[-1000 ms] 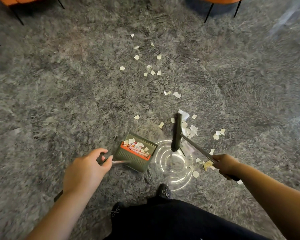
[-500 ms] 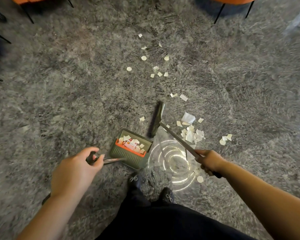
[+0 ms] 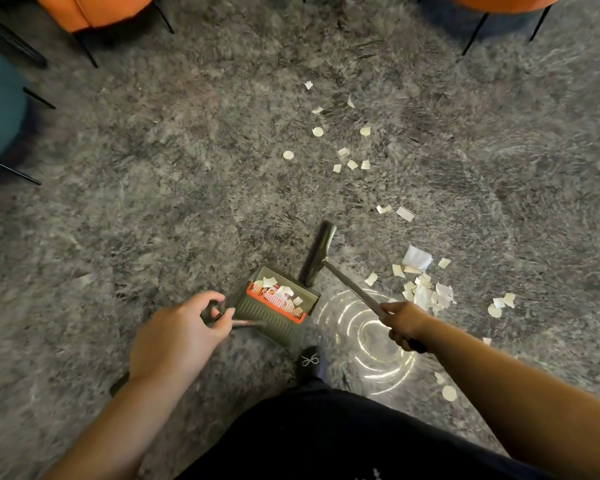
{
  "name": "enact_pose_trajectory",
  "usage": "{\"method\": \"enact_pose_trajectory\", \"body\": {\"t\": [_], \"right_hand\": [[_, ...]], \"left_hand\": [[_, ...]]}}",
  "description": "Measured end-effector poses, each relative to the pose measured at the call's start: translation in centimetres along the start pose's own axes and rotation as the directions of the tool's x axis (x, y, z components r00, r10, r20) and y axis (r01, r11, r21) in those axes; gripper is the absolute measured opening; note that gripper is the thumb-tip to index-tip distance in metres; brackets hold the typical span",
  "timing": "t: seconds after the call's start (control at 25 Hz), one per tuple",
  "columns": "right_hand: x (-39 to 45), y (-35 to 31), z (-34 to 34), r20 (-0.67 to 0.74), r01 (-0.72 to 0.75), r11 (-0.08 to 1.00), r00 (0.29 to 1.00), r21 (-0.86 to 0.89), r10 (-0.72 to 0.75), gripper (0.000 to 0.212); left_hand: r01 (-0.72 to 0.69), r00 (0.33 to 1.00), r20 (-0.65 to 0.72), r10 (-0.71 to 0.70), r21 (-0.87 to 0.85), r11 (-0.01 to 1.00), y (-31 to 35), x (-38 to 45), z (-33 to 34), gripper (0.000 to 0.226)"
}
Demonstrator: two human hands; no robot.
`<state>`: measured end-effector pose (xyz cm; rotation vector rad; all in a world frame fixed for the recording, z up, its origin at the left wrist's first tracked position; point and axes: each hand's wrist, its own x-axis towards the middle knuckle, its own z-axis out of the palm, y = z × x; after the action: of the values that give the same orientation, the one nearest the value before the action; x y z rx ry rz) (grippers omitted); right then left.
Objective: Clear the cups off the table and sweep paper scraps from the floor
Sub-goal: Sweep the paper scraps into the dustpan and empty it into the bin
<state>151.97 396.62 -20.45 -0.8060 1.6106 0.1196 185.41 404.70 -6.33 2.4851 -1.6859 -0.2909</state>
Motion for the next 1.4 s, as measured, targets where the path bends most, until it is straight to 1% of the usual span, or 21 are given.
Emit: {"method": "enact_pose_trajectory", "body": {"t": [0.08,0.16,0.24,0.32,0.4,0.48,0.6,0.76,0.84,0.96,1.04,1.24,1.32,1.4], "right_hand": [[1.0,-1.6,0.3,-0.014,-0.026,0.999,1.000,0.032,0.026,0.016],[1.4,-2.1,0.0,-0.024,-0.038,0.998,0.999,0.044,0.039,0.017],[1.2,-1.6,-0.8,-0.046,-0.075,0.993,0.996,0.089,0.079,0.018],[0.4,-0.4,-1.8,-0.067,-0.135,0.980,0.987,0.149,0.146,0.018],[-0.6,1.0,-2.7,-0.099,-0.158,0.969,0.979,0.192,0.180,0.021],[-1.8,2.4,-3.4,-0.129,-0.149,0.965,0.975,0.215,0.179,0.024],[-3.5,3.7,-4.4,-0.123,-0.116,0.954,0.980,0.275,0.155,0.029],[-4.9,4.0,-4.8,-0.162,-0.063,0.945,0.980,0.321,0.120,0.047],[-5.0,3.6,-4.6,-0.184,-0.044,0.940,0.977,0.337,0.112,0.054],[-4.4,2.3,-4.5,-0.205,-0.021,0.931,0.973,0.364,0.102,0.056],[-3.8,1.1,-4.7,-0.199,0.001,0.909,0.976,0.416,0.090,0.055],[-1.5,-3.3,-5.8,-0.169,0.023,0.887,0.984,0.462,0.062,0.054],[-0.3,-5.6,-6.7,-0.157,0.031,0.888,0.986,0.458,0.047,0.053],[1.3,-8.3,-8.2,-0.152,0.046,0.907,0.988,0.418,0.021,0.050]], "left_hand": [[-0.015,1.000,0.005,0.015,0.002,1.000,-0.5,1.7,0.0,0.022],[-0.025,1.000,0.010,0.025,-0.033,0.999,-0.8,3.1,0.1,0.022],[-0.047,0.999,0.012,0.048,-0.065,0.997,-0.7,4.2,0.3,0.022],[-0.105,0.995,-0.004,0.105,-0.064,0.992,-0.4,5.4,0.5,0.022],[-0.141,0.990,-0.001,0.141,-0.066,0.988,0.4,6.9,0.8,0.022],[-0.150,0.988,0.029,0.152,-0.067,0.986,1.3,8.0,1.1,0.022],[-0.168,0.982,0.074,0.175,-0.098,0.981,2.5,9.5,1.3,0.022],[-0.183,0.972,0.126,0.199,-0.126,0.975,4.0,11.4,1.3,0.020],[-0.180,0.972,0.126,0.196,-0.126,0.975,4.7,12.2,1.1,0.019],[-0.194,0.974,0.091,0.207,-0.133,0.972,4.7,13.3,0.5,0.019],[-0.201,0.975,0.072,0.212,-0.135,0.970,4.3,14.1,0.1,0.019],[-0.207,0.978,-0.042,0.204,-0.121,0.971,4.4,16.4,-0.3,0.020],[-0.194,0.981,-0.053,0.189,-0.120,0.974,4.8,18.1,-0.1,0.020],[-0.142,0.990,-0.037,0.139,-0.104,0.984,5.3,20.4,-0.1,0.020]]}}
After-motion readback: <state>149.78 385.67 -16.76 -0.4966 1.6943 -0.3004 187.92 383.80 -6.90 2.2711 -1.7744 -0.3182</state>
